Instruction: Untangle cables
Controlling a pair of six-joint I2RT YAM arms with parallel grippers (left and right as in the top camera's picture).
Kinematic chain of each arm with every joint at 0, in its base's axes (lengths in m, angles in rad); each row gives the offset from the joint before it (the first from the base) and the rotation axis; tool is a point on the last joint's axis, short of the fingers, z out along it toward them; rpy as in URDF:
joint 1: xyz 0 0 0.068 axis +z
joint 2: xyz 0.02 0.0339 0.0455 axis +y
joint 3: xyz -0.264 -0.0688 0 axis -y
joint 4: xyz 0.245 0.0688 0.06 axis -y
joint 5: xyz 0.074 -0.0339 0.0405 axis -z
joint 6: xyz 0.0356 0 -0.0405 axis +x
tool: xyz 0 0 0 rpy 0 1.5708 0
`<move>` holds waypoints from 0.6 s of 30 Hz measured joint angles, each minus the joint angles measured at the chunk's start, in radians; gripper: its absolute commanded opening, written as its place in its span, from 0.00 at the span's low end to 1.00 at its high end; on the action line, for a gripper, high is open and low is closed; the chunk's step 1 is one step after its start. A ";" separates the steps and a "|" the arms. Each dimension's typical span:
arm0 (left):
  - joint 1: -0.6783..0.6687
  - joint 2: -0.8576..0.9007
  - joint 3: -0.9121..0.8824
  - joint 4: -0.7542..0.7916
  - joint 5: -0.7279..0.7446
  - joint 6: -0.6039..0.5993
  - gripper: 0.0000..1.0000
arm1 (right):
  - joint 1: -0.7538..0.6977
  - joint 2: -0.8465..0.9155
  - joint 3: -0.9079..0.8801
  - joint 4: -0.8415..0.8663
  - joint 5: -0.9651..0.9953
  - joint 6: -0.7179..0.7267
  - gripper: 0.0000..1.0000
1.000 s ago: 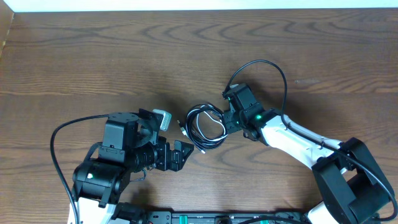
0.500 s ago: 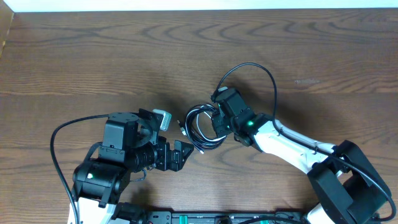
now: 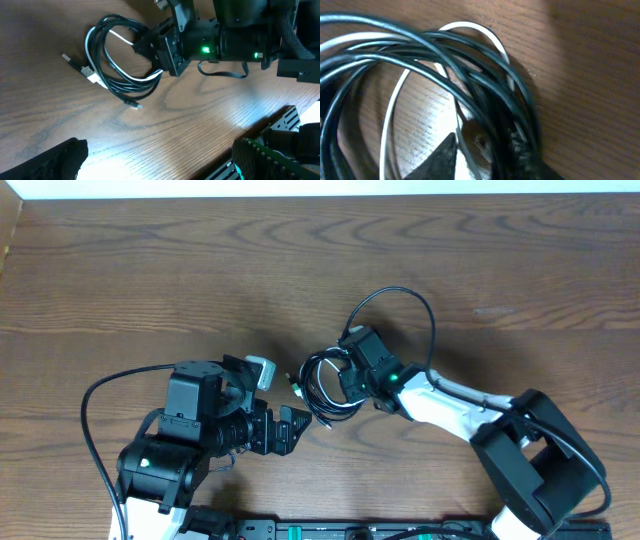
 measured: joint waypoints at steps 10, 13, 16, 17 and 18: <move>0.000 0.000 0.000 0.000 -0.001 0.002 0.98 | -0.001 0.006 0.004 0.007 -0.018 0.019 0.01; 0.000 0.000 0.000 0.000 -0.002 0.006 0.87 | -0.001 0.003 0.006 -0.003 -0.043 0.020 0.01; 0.000 0.005 0.000 -0.003 -0.003 0.038 0.57 | -0.001 -0.024 0.006 -0.017 -0.056 0.022 0.01; 0.000 0.010 0.000 -0.005 -0.004 0.043 0.47 | -0.001 -0.050 0.006 -0.018 -0.060 0.023 0.01; 0.000 0.019 0.000 -0.005 -0.006 0.059 0.39 | -0.001 -0.083 0.006 -0.018 -0.064 0.022 0.01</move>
